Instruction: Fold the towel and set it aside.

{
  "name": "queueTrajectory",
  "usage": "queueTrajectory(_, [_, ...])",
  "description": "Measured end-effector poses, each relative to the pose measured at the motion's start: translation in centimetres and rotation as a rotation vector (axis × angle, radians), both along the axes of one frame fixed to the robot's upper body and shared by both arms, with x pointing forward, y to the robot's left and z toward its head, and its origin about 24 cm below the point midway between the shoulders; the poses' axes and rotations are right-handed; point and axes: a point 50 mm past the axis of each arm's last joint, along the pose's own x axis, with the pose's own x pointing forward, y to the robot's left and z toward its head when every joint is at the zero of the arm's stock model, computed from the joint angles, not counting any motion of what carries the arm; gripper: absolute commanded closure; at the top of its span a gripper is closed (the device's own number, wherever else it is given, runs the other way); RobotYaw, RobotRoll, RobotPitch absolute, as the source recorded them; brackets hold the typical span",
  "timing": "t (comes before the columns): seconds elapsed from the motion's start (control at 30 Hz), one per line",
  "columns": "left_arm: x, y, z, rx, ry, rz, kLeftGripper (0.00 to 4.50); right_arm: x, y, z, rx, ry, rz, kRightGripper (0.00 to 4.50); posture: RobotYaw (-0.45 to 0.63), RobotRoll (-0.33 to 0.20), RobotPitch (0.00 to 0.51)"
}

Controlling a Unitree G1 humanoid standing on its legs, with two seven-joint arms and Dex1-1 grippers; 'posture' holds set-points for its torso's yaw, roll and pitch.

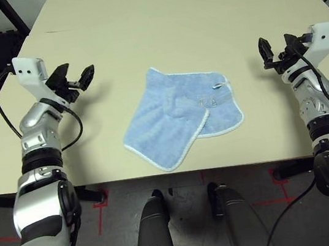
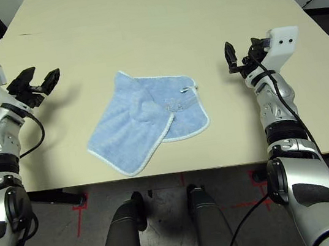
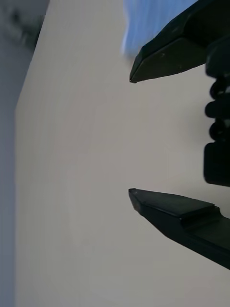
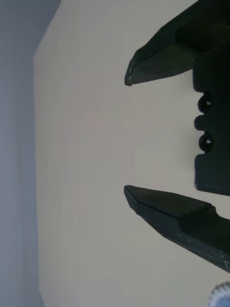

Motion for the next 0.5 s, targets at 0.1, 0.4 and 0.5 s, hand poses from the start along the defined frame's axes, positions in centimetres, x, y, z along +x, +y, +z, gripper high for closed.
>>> queueTrajectory(0.1, [0.0,-0.5,1.3,0.073,0.042,-0.127,0.03,-0.2,-0.6,0.5,-0.025,0.005,0.026,0.0,-0.06,0.0,0.217])
queueTrajectory(0.4, [-0.3,-1.9,0.4,0.229,0.149,-0.363,0.03,-0.8,-1.6,1.5,-0.076,0.129,0.231,0.0,-0.07,0.0,0.23])
queueTrajectory(0.5, [-0.5,-2.2,0.3,0.249,0.155,-0.421,0.03,-0.8,-1.4,1.3,-0.08,0.174,0.282,0.0,-0.08,0.0,0.232])
